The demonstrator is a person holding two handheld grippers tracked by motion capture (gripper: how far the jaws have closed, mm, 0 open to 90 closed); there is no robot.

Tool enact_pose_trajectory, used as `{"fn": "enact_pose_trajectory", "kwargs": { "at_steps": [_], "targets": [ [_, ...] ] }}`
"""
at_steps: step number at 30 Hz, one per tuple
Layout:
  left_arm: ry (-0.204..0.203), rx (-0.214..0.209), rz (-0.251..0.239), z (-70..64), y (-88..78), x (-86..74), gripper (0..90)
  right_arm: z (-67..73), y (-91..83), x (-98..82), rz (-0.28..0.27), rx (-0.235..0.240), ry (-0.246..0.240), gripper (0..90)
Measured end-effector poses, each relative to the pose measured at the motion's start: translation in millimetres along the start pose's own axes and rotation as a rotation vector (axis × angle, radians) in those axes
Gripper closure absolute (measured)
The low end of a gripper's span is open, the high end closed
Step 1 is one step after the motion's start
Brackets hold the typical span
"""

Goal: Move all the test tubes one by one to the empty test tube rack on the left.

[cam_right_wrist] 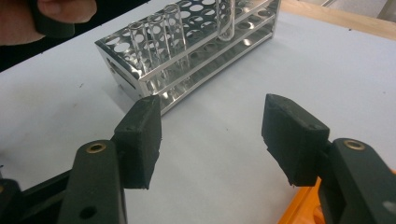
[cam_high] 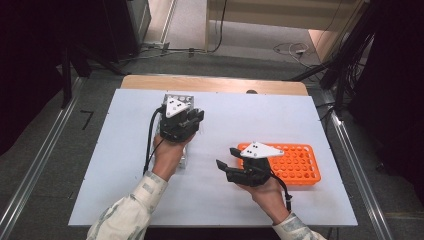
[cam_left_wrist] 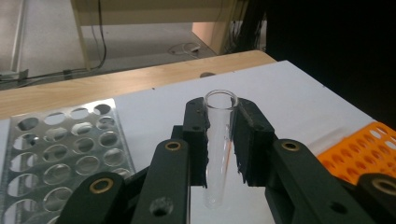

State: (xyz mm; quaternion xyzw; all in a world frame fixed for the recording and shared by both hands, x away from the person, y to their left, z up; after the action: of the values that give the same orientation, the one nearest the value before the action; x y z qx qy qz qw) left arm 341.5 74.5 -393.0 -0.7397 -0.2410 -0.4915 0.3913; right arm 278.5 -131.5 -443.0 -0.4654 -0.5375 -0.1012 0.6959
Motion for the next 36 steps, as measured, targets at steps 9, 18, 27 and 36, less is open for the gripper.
{"fn": "enact_pose_trajectory", "kwargs": {
  "at_steps": [9, 18, 27, 36],
  "targets": [
    [0.012, 0.06, -0.001, 15.0, -3.2, -2.2, 75.2, -0.9, 1.4, -1.3, 0.004, -0.004, 0.0, 36.5],
    [0.039, 0.122, -0.019, 22.8, -15.3, -9.4, 75.2, -0.5, 0.2, -0.6, 0.004, -0.006, 0.007, 32.5],
    [0.049, 0.139, -0.017, 28.9, -17.2, -18.5, 75.2, -0.9, 2.3, -0.9, 0.016, -0.012, 0.01, 24.4],
    [0.061, 0.141, -0.008, 29.4, -12.5, -29.5, 75.2, -1.4, 1.2, -1.1, 0.014, -0.013, 0.013, 24.1]
  ]
}}
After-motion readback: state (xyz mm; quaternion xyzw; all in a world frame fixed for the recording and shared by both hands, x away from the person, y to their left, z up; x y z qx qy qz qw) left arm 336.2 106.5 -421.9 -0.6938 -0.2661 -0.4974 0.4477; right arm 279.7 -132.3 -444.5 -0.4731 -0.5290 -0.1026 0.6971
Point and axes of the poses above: each handheld gripper's, and its own axes: y roughly forward along the jaws, x roughly out of its top, z roughly to its left, the point moved 3 cm from there along y, roughly forward along the jaws, and after that the axes turned 9 degrees about -x, right-handed, at the moved point
